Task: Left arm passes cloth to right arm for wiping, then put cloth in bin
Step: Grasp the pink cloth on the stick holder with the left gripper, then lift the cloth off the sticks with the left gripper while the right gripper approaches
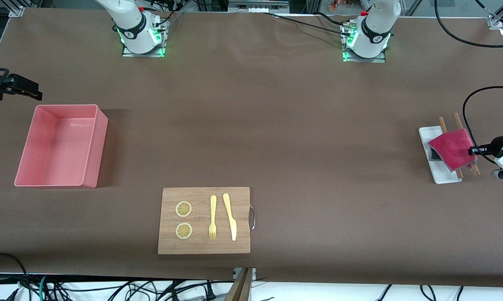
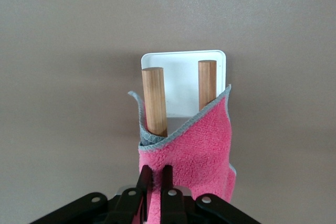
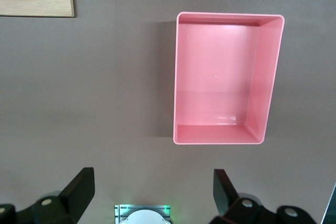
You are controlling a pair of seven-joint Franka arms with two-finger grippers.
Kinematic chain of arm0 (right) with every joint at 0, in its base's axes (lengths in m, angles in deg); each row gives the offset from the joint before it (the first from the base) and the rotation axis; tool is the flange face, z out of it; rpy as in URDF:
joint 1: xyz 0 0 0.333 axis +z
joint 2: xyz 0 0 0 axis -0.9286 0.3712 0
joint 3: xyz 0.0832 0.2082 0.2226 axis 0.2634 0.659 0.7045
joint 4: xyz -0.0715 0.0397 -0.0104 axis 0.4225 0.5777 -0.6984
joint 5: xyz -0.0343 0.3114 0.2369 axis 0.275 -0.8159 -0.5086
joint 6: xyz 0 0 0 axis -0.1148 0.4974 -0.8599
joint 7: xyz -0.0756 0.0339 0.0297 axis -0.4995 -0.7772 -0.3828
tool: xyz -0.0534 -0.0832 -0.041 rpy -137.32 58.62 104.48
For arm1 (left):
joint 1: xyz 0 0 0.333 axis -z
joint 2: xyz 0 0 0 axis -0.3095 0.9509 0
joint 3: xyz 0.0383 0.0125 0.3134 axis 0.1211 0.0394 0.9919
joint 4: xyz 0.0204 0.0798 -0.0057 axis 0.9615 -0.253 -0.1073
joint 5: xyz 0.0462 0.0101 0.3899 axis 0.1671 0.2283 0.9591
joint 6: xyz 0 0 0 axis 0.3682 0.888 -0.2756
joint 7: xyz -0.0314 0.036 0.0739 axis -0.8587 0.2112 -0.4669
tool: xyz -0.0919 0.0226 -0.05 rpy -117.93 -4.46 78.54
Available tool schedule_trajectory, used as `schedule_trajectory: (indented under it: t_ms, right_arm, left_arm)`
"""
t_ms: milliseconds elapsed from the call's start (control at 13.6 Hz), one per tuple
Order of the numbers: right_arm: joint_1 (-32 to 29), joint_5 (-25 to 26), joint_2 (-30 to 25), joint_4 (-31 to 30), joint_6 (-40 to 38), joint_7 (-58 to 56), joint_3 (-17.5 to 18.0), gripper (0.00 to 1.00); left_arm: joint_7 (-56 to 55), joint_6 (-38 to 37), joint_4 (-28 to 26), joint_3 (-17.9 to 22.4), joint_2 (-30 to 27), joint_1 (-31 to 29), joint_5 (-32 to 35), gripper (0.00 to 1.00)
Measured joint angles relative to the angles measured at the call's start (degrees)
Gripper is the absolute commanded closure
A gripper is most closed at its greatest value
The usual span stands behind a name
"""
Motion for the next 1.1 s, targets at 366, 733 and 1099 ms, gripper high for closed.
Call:
schedule_trajectory:
  t_ms: [366, 733, 1099]
  right_arm:
    - [0.0, 0.0, 0.0, 0.0, 0.0, 0.0, 0.0, 0.0]
    - [0.0, 0.0, 0.0, 0.0, 0.0, 0.0, 0.0, 0.0]
    - [-0.1, 0.0, 0.0, 0.0, 0.0, 0.0, -0.1, 0.0]
  left_arm:
    - [0.1, 0.0, 0.2, -0.1, 0.0, 0.0, 0.0, 1.0]
    - [3.4, -1.5, 1.9, -1.3, -3.3, 0.1, 0.0, 1.0]
    - [4.7, -6.6, 2.6, -5.1, -8.8, 0.3, -0.2, 1.0]
